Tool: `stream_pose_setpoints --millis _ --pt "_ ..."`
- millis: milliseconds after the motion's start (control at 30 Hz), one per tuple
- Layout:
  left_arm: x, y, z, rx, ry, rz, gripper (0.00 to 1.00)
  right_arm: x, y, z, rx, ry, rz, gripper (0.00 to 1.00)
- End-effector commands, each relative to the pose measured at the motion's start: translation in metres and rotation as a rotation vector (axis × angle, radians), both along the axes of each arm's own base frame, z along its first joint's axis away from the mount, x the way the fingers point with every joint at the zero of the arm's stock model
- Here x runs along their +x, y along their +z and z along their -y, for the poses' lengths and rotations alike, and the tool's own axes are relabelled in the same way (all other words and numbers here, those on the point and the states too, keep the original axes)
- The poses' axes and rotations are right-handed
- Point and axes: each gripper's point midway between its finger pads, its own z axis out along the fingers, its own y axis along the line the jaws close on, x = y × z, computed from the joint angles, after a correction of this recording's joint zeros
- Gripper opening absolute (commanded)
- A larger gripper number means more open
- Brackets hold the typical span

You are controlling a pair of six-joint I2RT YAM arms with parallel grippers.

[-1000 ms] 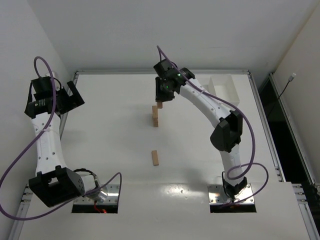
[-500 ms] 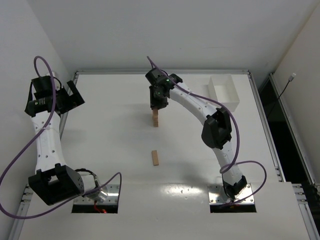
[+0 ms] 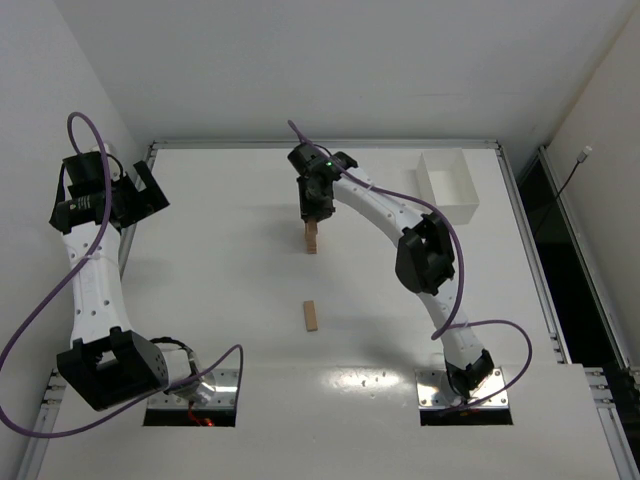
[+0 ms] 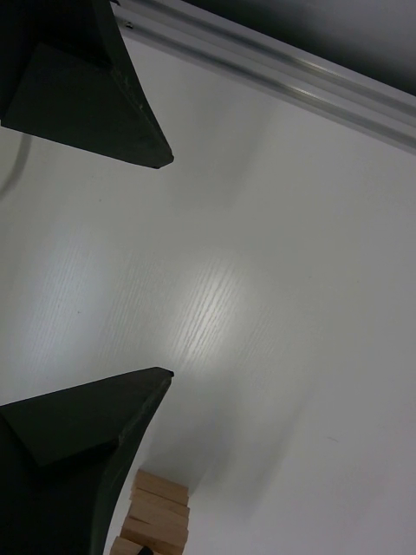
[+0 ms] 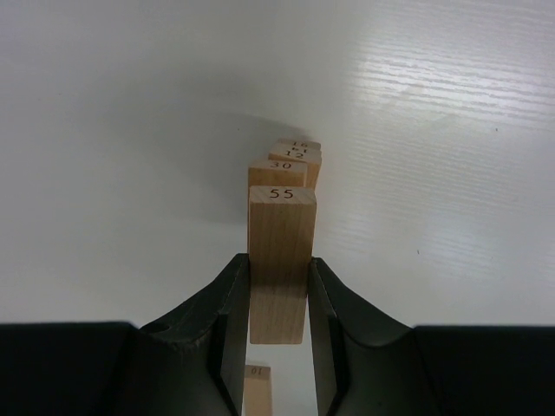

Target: Build the wood block tower

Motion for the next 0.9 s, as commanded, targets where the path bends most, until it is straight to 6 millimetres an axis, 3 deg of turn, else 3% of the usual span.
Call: stream_pose_setpoints --millis 0,700,800,867 --pt "0.008 0.016 0.001 0.011 -0.001 0.053 1.0 0.017 0.024 -0.01 0.033 0.009 0.087 0.0" --pt "0.011 0.011 0.001 -0.001 -0.008 0.038 1.0 0.019 0.015 -0.011 0.022 0.016 0.083 0.0" --pt "0.011 0.011 0.001 -0.001 -0.008 0.038 1.0 0.018 0.012 -0.009 0.012 0.025 0.077 0.01" --pt "0.011 0.011 0.001 -0.001 -0.008 0.038 1.0 0.018 0.013 -0.012 0.024 0.029 0.079 0.08"
